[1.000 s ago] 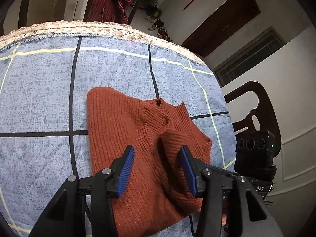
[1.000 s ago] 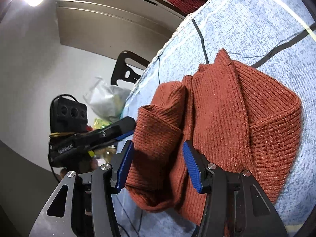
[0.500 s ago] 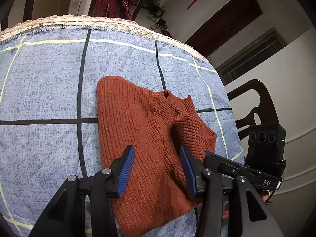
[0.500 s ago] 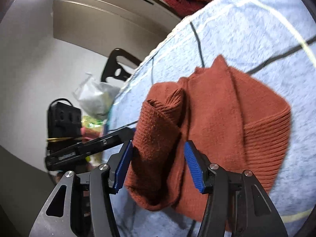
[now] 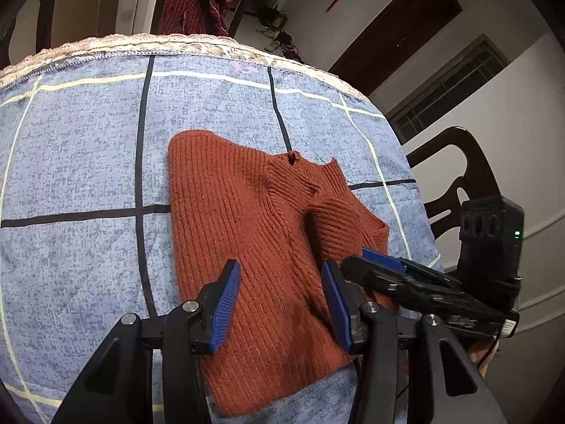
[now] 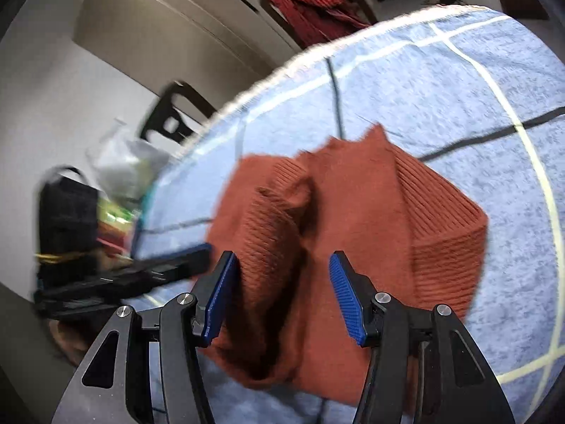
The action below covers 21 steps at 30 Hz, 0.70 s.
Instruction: Fold small clothes
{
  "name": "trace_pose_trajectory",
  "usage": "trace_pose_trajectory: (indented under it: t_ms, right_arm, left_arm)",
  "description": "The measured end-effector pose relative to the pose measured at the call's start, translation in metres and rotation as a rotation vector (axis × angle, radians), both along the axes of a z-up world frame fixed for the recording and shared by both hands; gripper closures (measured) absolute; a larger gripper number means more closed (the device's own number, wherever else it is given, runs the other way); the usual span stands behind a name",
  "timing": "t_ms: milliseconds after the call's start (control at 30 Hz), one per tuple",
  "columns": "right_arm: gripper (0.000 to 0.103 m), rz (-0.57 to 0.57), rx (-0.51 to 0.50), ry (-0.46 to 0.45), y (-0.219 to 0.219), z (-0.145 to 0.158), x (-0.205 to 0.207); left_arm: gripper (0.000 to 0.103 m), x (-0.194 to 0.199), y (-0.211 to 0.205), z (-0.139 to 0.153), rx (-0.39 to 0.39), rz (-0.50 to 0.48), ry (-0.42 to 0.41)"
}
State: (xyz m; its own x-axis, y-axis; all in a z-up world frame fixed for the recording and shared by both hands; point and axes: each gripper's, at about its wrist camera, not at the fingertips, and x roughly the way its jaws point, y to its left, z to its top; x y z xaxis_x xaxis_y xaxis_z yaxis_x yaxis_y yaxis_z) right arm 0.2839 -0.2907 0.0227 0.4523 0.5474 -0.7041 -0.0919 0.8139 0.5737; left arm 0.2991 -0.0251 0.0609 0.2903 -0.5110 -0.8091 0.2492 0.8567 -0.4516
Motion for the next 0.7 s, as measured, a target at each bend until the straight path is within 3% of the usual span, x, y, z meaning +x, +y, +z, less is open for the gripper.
trace_pose_trajectory:
  t_ms: [67, 167, 267, 533, 700]
  right_arm:
    - [0.048, 0.007, 0.040, -0.005, -0.002, -0.002, -0.002]
    - [0.048, 0.052, 0.203, 0.019, -0.005, -0.009, 0.001]
    - [0.048, 0.043, 0.136, 0.033, 0.001, -0.014, 0.004]
    - [0.048, 0.095, 0.189, 0.035, 0.005, -0.020, 0.009]
    - [0.048, 0.095, 0.204, 0.084, 0.003, -0.020, 0.012]
  left_arm:
    - [0.053, -0.001, 0.001, 0.000, 0.003, -0.003, -0.001]
    - [0.053, 0.000, 0.003, -0.001, -0.006, 0.003, 0.004]
    - [0.053, -0.001, 0.005, 0.000, -0.015, 0.006, 0.004]
    - [0.053, -0.002, 0.008, -0.002, -0.030, 0.009, 0.005]
    - [0.053, -0.003, 0.007, -0.001, -0.034, 0.011, 0.004]
